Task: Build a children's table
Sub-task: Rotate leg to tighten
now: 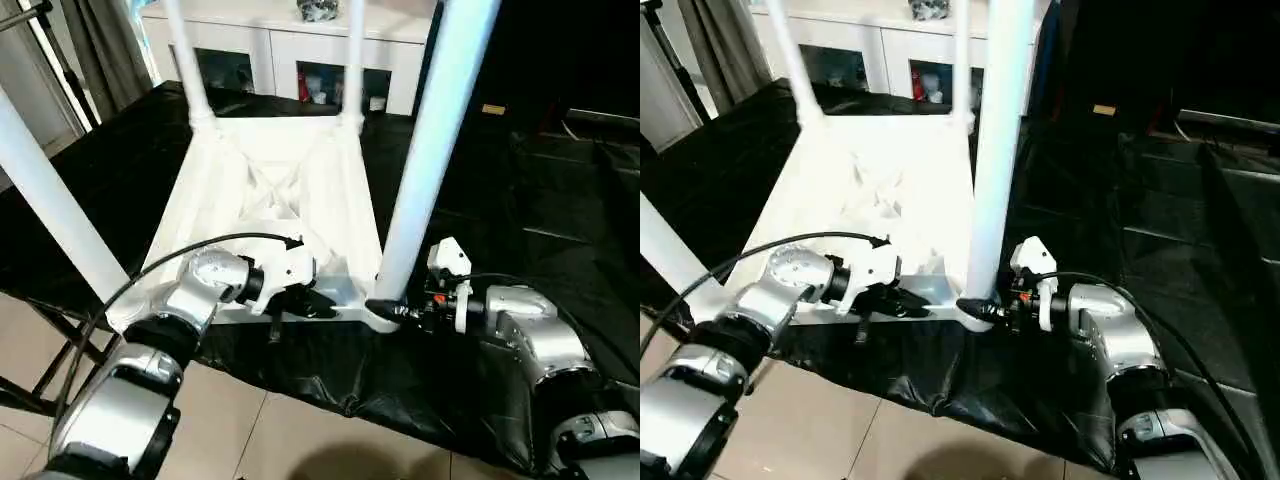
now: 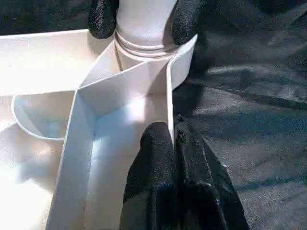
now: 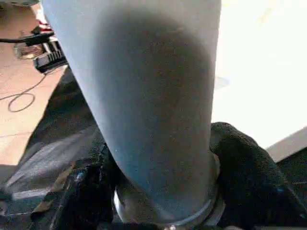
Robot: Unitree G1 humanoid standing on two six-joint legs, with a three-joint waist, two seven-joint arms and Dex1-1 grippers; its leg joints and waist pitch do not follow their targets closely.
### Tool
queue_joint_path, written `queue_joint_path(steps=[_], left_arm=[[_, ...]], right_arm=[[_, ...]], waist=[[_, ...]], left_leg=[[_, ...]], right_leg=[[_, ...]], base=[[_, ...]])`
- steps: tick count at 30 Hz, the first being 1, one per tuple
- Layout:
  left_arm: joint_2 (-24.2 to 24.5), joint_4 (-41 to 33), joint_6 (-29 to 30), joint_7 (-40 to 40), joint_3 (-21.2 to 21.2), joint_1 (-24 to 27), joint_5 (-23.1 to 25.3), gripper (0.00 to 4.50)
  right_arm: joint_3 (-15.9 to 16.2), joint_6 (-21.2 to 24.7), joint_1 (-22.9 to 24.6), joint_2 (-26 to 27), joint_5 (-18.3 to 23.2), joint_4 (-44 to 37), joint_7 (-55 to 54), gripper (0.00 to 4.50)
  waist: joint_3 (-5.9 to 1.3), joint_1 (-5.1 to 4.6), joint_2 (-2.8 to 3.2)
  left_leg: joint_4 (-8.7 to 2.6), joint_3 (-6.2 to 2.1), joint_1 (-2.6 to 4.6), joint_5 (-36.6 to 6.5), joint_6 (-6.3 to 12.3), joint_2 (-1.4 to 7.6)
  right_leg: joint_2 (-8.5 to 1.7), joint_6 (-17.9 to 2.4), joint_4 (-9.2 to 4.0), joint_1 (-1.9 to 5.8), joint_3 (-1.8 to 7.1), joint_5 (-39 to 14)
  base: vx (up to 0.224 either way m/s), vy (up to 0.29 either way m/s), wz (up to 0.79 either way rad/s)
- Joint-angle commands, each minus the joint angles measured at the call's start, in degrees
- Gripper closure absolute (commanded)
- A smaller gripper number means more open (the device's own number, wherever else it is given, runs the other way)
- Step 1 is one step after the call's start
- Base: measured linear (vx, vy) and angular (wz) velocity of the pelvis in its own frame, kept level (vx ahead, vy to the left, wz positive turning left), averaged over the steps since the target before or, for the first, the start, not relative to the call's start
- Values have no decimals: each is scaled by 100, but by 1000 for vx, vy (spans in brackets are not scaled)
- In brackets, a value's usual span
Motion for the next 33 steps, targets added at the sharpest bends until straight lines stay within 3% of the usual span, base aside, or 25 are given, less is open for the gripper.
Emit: queue_joint_path(steps=[1, 6, 8, 10, 11, 16, 21, 23, 24, 25, 26, 27, 29, 33], left_arm=[[6, 203, 66, 78, -161, 13, 199, 450], [-110, 269, 261, 716, -124, -32, 311, 450], [-292, 267, 498, 1240, -26, -51, 315, 450], [-469, 223, 666, 1620, 5, -40, 341, 450], [-566, 187, 744, 1772, 0, -25, 360, 450], [-1110, 56, 1051, 2446, -20, 41, 378, 450], [-1250, 128, 959, 2712, -163, 43, 563, 450], [-1234, 120, 935, 2673, -170, 55, 563, 450], [-1165, 84, 876, 2571, -178, 81, 551, 450], [-1135, 76, 855, 2540, -181, 86, 548, 450], [-1073, 63, 815, 2513, -171, 98, 546, 450], [-1067, 63, 809, 2508, -170, 98, 545, 450], [-989, 48, 740, 2376, -144, 111, 496, 450], [-803, 57, 566, 1890, -117, 120, 382, 450]], right_arm=[[135, 58, -27, 120, 57, -139, 133, 194], [-110, -95, -6, 373, -70, 5, -798, 194], [-284, -196, 15, 562, -279, 168, -1791, 194], [-446, -213, 36, 750, -390, 280, -2599, 194], [-522, -209, 51, 847, -422, 308, -2951, 194], [-729, -126, 124, 1388, -648, 343, -4483, 194], [-697, -251, 84, 1725, -754, 344, -5044, 194], [-674, -320, 70, 1725, -773, 335, -5027, 194], [-645, -439, 44, 1652, -749, 290, -4844, 194], [-645, -472, 30, 1608, -716, 273, -4734, 194], [-626, -544, 19, 1499, -667, 218, -4498, 159], [-626, -549, 18, 1489, -662, 214, -4478, 159], [-651, -543, -9, 1350, -547, 180, -4154, 122], [-437, -456, -23, 908, -447, 84, -3119, 96]], waist=[[-320, 16, -83], [-292, 1, -81], [-257, -43, -89], [-256, -76, -101], [-253, -89, -94], [-264, -114, -86], [-280, -110, -73], [-274, -113, -67], [-271, -109, -27], [-277, -120, -54], [-283, -114, -55], [-287, -116, -51], [-312, -109, -60], [-334, -94, -81]], left_leg=[[-351, 37, -25, -608, 734, 134], [-384, 31, -5, -862, 529, 127], [-413, 20, 20, -1049, 333, 117], [-428, 0, -6, -1086, 271, 97], [-431, 2, 7, -1105, 259, 98], [-429, 8, 4, -1022, 247, 85], [-420, 11, -12, -921, 364, 76], [-426, 10, -9, -988, 371, 78], [-430, 5, -5, -1035, 367, 79], [-427, 8, -8, -1062, 372, 80], [-424, 4, -16, -1015, 383, 82], [-421, 4, -20, -987, 404, 82], [-391, 9, -30, -769, 506, 82], [-343, 21, -37, -489, 762, 80]], right_leg=[[-296, -1582, -317, 353, 252, -531], [-299, -1449, -374, 338, 253, -1050], [-316, -1273, -448, 307, 262, -1635], [-310, -1115, -481, 325, 253, -1958], [-299, -1065, -492, 300, 261, -2011], [-288, -1053, -490, 277, 281, -1830], [-273, -1113, -459, 299, 280, -1382], [-274, -1111, -465, 300, 277, -1422], [-277, -1118, -465, 299, 276, -1439], [-272, -1123, -469, 305, 279, -1401], [-275, -1149, -452, 322, 281, -1297], [-276, -1167, -444, 324, 281, -1231], [-271, -1291, -391, 342, 284, -793], [-268, -1535, -311, 365, 281, -113]], base=[[0, 0, 0], [0, 0, 0], [0, 0, 0], [0, 0, 0], [0, 0, 0], [0, 0, 0], [0, 0, 0], [0, 0, 0], [0, 0, 0], [0, 0, 0], [0, 0, 0], [0, 0, 0], [0, 0, 0], [0, 0, 0]])
